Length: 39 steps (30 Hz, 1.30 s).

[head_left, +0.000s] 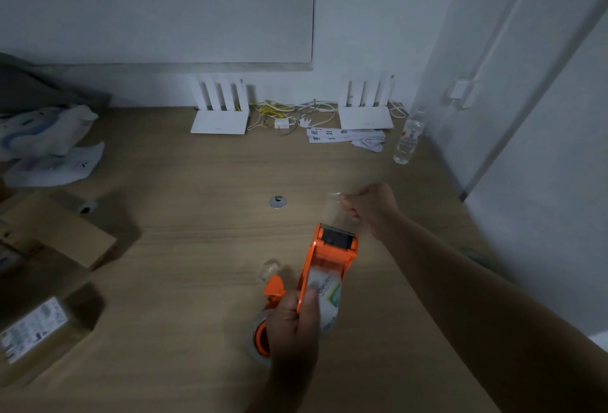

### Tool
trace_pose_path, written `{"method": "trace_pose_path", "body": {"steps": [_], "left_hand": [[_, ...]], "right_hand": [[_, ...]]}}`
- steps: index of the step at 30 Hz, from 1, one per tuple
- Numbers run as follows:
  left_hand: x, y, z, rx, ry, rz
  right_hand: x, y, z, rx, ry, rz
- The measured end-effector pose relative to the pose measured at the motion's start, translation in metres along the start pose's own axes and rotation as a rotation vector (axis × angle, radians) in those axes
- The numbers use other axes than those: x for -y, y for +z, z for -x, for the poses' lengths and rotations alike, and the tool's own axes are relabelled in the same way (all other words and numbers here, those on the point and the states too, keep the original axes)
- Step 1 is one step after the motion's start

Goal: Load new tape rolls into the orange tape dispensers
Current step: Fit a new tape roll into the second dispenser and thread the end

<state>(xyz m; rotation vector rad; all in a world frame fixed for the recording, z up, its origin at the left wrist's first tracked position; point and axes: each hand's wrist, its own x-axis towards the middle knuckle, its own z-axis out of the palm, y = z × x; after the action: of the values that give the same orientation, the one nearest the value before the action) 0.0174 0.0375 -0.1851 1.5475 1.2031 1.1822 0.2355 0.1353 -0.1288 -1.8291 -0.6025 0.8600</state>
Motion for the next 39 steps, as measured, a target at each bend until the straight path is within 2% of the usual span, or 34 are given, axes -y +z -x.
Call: {"method": "trace_pose_path", "body": {"steps": [6,11,15,19,24,26,28,29,31,33,39], "left_hand": [[0.001,-0.005,0.003,0.003,0.015,-0.082],[-0.002,-0.005,0.006,0.040,-0.046,-0.109],[0.000,-0.007,0.011,0.106,-0.183,-0.028],[0.005,-0.002,0.006,0.022,-0.071,-0.114],[0.009,0.000,0.003,-0.040,-0.075,-0.072],[0.011,0.002,0.002,-0.045,-0.096,-0.027],[0.012,0.005,0.001,-0.064,-0.157,0.021],[0.014,0.006,0.000,-0.075,-0.173,0.030],[0.013,0.008,-0.001,-0.069,-0.181,0.035],[0.011,0.007,-0.002,-0.040,-0.179,0.026],[0.006,0.008,-0.001,-0.038,-0.252,0.097]], "right_hand": [[-0.020,0.006,0.002,0.022,0.103,-0.024],[-0.043,0.009,0.005,0.044,0.172,-0.075],[-0.049,0.006,0.008,0.096,0.225,-0.165],[-0.053,-0.002,0.010,0.163,0.276,-0.275],[-0.061,-0.007,0.025,0.135,0.278,-0.412],[-0.074,-0.008,0.036,0.143,0.332,-0.422],[-0.089,-0.005,0.050,0.342,0.428,-0.549],[-0.100,-0.001,0.055,0.434,0.411,-0.576],[-0.114,0.005,0.075,0.493,0.477,-0.574],[-0.134,0.015,0.094,0.449,0.396,-0.486],[-0.138,0.022,0.124,0.393,0.243,-0.506]]}}
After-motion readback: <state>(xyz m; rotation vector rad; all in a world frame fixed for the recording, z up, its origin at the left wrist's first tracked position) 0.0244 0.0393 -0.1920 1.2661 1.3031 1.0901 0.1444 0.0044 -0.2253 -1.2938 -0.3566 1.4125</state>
